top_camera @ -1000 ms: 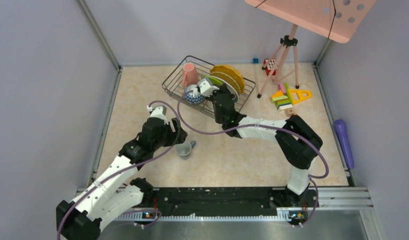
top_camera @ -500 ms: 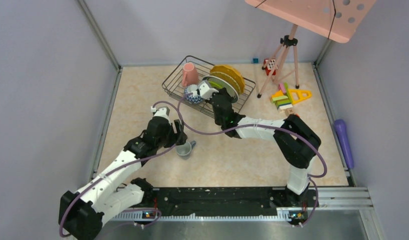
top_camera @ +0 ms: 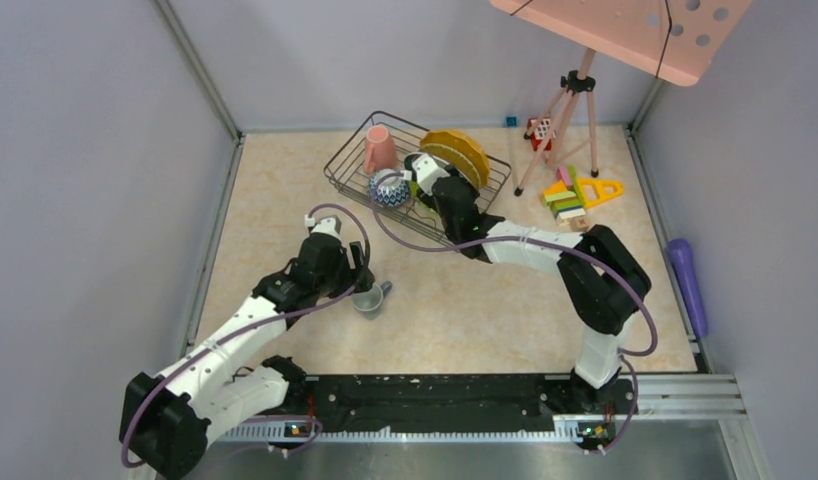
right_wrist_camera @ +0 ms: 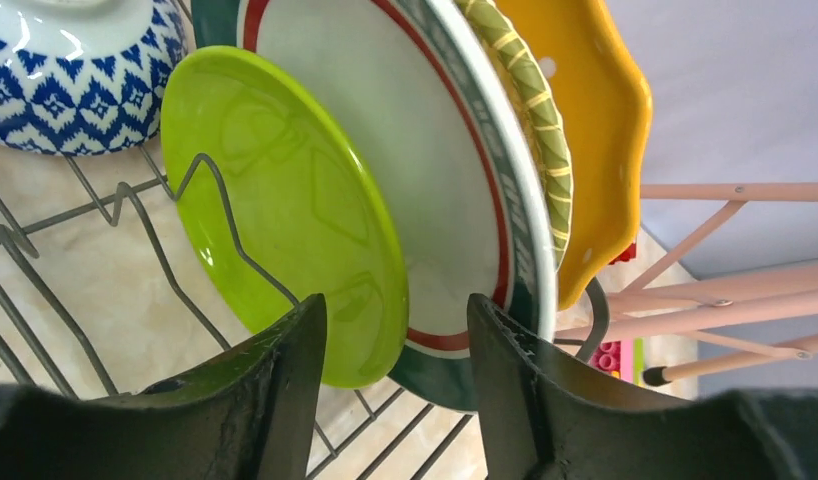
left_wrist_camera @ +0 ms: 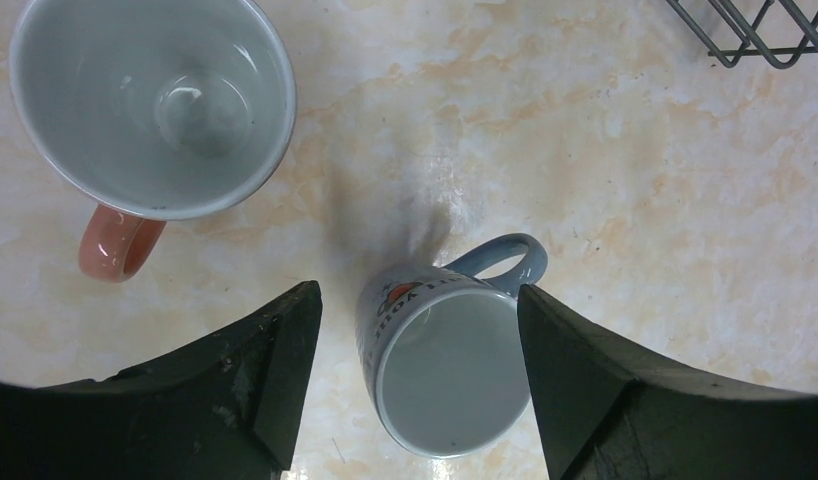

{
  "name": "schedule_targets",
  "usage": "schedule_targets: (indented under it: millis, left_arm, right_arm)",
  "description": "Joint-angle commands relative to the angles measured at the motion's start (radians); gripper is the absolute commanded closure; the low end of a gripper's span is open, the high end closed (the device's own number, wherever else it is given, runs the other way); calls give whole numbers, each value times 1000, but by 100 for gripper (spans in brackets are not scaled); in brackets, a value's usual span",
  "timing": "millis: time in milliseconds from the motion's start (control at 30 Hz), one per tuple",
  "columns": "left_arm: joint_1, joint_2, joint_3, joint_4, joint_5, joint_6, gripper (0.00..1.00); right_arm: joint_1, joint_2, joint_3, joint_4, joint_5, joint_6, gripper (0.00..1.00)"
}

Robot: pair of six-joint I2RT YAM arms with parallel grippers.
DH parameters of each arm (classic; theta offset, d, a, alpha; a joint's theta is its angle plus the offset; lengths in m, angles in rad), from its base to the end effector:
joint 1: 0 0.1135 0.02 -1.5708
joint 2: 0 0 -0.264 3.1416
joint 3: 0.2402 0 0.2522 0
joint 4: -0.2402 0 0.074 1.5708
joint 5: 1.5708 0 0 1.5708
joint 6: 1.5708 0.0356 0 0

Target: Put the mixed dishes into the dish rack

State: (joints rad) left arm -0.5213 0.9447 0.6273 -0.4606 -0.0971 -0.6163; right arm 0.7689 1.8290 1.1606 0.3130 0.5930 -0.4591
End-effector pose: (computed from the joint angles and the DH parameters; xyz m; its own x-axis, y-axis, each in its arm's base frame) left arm 0.1706 -0.0940 0.2312 -0.7485 -0.2335 -0.6206 0.0038 0.9344 -0.3562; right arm 0.3113 0.2735 0.2280 -0.1355 -0.6424 -0.7543 -0.2902 0.7536 -0.5898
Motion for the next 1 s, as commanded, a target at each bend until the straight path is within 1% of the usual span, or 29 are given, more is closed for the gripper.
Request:
schedule_targets:
  millis: [0,133,233,333,367,467,567,600,667,733,767,933,967]
  left_arm:
    - [8,10,-8,9,9,-24,24]
    - [11,20,-12,19,13,-35,26]
    - [12,34,-14,30,17,-41,29]
    - [14,61,-15,41,15,-46,33]
    - [14,69,-15,46,14,-48,36]
    - [14,91,-18,69,36,-46,50]
    - [14,117,4,50,78,-33,58]
    - [14,125,10,44,87,-28,63]
    - [14,139,21,36,92,-11,80]
    - [14,141,30,30,131,4,96]
    - [14,138,36,28,142,11,100]
    - [15,86,73,24,184,32,100]
    - [19,73,81,28,201,30,100]
  right_arm:
    - [-7,-95,56,-61,-61,110,46]
    - [-6,-155,58,-125,-134,185,44]
    - [-5,-217,59,-182,-251,279,40]
    - [0,-283,38,-217,-350,370,39]
    - [3,-304,30,-229,-378,397,39]
    - [17,-375,-14,-260,-467,487,40]
    - [33,-462,-90,-261,-540,559,39]
    - [34,-489,-112,-262,-561,581,39]
    - [35,-539,-159,-271,-588,618,39]
    - [35,-590,-200,-287,-619,651,39]
    - [35,-616,-222,-295,-634,668,39]
    - [34,-762,-360,-311,-675,763,36]
    - [30,-790,-381,-340,-677,791,35]
